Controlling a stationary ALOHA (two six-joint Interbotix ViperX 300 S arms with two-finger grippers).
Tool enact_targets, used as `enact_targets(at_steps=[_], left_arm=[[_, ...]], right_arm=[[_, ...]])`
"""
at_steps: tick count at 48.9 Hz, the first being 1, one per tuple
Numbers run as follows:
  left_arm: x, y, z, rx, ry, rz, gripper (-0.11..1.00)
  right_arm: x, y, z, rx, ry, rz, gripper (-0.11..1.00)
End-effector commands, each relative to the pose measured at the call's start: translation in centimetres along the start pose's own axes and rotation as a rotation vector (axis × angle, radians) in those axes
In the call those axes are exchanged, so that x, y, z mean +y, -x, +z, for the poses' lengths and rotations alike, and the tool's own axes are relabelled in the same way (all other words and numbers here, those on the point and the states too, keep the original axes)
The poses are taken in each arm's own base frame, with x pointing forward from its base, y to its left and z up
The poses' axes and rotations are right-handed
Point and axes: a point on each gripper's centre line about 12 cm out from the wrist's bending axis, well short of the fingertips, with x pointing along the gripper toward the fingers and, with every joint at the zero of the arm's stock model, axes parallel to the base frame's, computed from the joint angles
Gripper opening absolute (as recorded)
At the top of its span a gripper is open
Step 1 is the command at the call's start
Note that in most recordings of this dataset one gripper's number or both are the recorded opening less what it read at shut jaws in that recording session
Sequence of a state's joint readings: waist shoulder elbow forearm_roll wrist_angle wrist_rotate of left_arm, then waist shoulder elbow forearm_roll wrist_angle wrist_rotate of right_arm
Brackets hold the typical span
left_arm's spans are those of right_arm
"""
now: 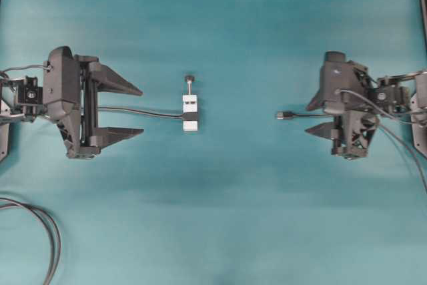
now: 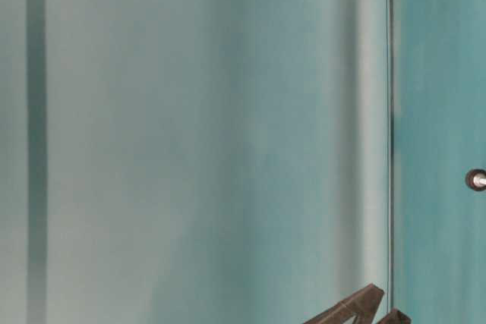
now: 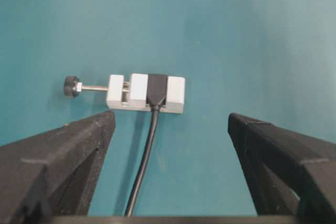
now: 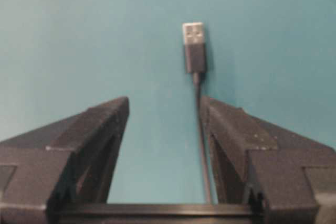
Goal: Insert the USB cable into the female connector supported by the left arm.
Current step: 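Lower right gripper around the black male USB plug and close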
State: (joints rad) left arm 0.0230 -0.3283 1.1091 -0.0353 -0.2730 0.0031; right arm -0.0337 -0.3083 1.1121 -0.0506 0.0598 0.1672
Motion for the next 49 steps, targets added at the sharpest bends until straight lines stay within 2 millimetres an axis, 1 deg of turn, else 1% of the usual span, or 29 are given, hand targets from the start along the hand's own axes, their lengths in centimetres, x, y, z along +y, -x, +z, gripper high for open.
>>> enact_targets(at_steps=[1, 9, 15, 28, 49], left_arm=[[0.1, 0.0, 0.4, -0.02, -0.007, 0.003, 0.96], [0.1, 0.1, 0.4, -0.018, -0.01, 0.003, 0.96], [0.1, 0.1, 0.3, -0.015, -0.01, 0.003, 0.96], [0.1, 0.1, 0.3, -0.012, -0.01, 0.003, 0.96], [0.1, 0.1, 0.0, -0.003, -0.008, 0.004, 0.96]], right_arm=[[-0.2, -0.3, 1.7, -0.038, 0.008, -0.006, 0.59], [-0.8, -1.3, 1.9, -0.013, 0.014, -0.025, 0.58], [-0.9, -1.9, 1.7, 0.011, 0.024, -0.027, 0.58], [-0.9, -2.5, 1.5, 0.031, 0.025, -0.03, 0.58], [-1.1, -5.0, 1.6, 0.089, 0.031, -0.036, 0.58]])
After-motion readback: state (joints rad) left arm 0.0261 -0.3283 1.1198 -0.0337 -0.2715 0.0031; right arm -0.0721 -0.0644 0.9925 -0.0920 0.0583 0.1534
